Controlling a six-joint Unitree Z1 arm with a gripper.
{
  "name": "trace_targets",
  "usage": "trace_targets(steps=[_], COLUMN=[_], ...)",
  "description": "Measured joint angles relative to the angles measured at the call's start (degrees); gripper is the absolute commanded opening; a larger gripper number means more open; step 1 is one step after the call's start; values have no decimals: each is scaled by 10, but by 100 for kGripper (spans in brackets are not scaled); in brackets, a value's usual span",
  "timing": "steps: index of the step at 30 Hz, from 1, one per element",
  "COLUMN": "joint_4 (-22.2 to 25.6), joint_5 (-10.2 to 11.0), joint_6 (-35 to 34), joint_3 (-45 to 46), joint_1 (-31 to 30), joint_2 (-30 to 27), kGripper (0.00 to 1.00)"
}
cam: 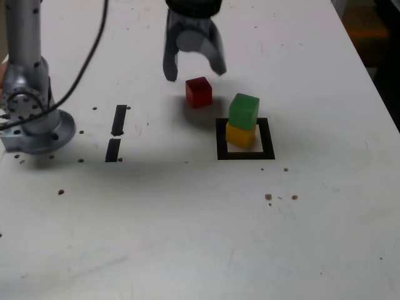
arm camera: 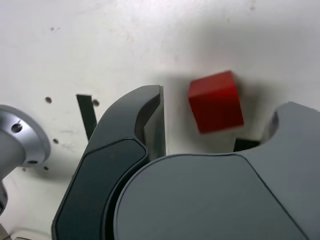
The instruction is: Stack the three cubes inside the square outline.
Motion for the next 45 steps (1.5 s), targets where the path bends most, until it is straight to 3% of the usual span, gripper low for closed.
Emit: trace_targets(steps=[6,8,15,21,29,34,36,42,45], joint_4=[119,140,155,181,175,128,99,84,76], joint_5=[10,10,8,13,33,24,20,32,33], joint_6=[-32,-32,-4,39,60,63,58,38,32], joint_3=[-104,-141,-231,-241,-241,-228,-218,-211,-206], joint_1=[-107,-143,-259,-259,-248,-231,-228,-224,-223], joint_2=[-87,-91,11,99,140,152,152,152,151], kGripper=[100,100,99,98,91,77,64,33,25])
